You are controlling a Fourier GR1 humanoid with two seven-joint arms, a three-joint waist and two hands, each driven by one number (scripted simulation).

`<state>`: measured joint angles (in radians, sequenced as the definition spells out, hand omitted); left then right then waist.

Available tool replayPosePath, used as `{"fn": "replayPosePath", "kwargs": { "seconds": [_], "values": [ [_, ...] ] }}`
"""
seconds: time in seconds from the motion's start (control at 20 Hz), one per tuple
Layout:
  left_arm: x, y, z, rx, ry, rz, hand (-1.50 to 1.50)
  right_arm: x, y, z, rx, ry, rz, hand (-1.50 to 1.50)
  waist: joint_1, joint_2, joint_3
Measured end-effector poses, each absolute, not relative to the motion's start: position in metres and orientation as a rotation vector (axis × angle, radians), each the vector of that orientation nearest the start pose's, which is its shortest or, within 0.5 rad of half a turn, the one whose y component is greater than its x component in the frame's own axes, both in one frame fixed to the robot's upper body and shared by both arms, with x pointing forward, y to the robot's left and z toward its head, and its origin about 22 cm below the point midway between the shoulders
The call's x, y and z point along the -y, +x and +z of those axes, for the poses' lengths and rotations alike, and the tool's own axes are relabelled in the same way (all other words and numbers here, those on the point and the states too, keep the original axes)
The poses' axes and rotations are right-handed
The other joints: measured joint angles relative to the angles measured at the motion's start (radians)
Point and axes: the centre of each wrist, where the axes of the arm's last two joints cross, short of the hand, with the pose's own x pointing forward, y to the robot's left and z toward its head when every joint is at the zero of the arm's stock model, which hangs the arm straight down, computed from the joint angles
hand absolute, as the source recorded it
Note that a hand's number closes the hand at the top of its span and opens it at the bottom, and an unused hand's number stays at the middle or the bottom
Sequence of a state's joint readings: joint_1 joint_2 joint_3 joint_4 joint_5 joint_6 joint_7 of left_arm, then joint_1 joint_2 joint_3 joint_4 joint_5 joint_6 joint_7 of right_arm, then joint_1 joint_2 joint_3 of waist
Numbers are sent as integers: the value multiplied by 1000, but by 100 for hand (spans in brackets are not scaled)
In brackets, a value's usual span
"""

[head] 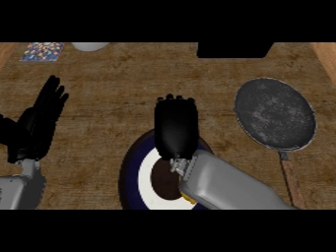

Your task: Pick the tomato from the plate and place it in the pan

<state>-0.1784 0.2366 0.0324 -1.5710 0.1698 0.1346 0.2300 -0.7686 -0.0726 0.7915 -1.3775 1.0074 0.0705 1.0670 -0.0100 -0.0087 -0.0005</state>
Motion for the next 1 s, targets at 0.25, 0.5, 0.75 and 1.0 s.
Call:
{"fn": "replayPosePath", "kwargs": {
  "seconds": [0.25, 0.5, 0.75, 1.0],
  "values": [
    [-276, 278, 54, 1514, 107, 57, 0, 11, 272, 150, 1409, -1269, 1042, 150, 1, 1, 0],
    [-269, 280, 57, 1516, 112, 49, 0, 35, 283, 174, 1407, -1311, 930, 150, 2, 4, 0],
    [-268, 279, 60, 1515, 112, 46, 0, 81, 301, 178, 1344, -1372, 819, 150, 3, 6, 0],
    [-275, 278, 63, 1513, 107, 49, 0, 142, 315, 181, 1296, -1411, 716, 150, 5, 7, 1]
  ]
}}
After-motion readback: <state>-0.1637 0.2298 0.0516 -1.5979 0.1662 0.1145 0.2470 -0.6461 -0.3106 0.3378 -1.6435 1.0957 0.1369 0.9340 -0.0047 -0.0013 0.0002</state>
